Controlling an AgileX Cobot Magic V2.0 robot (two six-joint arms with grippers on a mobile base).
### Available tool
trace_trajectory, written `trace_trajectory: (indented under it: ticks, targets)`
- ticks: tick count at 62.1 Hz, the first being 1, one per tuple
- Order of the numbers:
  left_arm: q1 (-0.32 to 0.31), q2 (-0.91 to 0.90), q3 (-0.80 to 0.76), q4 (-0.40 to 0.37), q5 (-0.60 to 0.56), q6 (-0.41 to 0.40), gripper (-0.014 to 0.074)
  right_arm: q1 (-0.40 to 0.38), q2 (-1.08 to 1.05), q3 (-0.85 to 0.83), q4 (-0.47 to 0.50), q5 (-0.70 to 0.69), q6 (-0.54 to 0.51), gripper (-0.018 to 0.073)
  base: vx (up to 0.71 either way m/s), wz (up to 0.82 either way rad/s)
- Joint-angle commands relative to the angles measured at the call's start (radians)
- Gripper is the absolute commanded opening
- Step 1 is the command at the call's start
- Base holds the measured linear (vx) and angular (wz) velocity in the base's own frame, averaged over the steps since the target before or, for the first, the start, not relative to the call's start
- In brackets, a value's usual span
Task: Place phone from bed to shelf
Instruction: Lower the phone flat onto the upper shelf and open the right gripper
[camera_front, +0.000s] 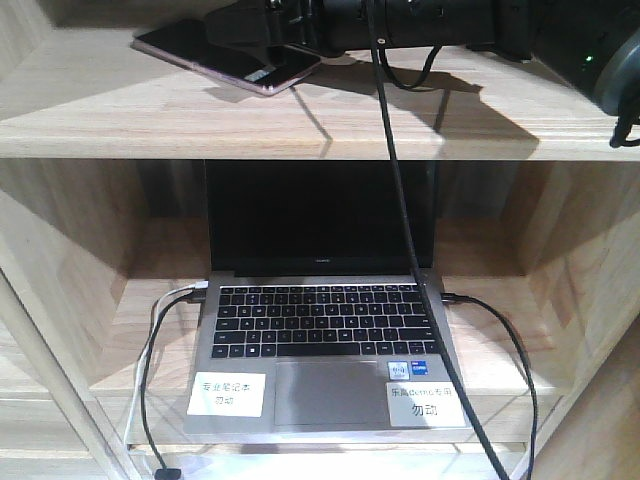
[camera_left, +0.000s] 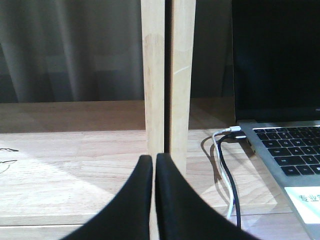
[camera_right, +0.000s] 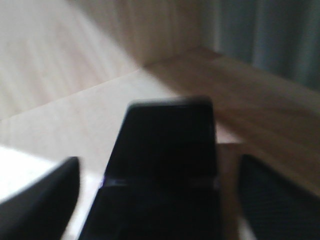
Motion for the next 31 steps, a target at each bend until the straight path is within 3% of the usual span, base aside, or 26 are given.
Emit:
trace_trajectory:
  ticks: [1, 12, 31]
  targets:
    - [-0.004, -0.006, 0.002, -0.009, -0.073, -0.004, 0.0001, -0.004, -0.051, -0.03, 0.006, -0.043, 0.001, 0.0636, 0.0, 0.0]
    - [-0.004, -0.006, 0.002, -0.009, -0.073, -0.004, 0.0001, -0.004, -0.054, -0.03, -0.052, -0.043, 0.008, 0.0589, 0.0, 0.0]
    - [-0.004, -0.006, 0.002, -0.009, -0.073, -0.004, 0.0001, -0.004, -0.093, -0.03, -0.058, -0.043, 0.008, 0.0565, 0.0, 0.0]
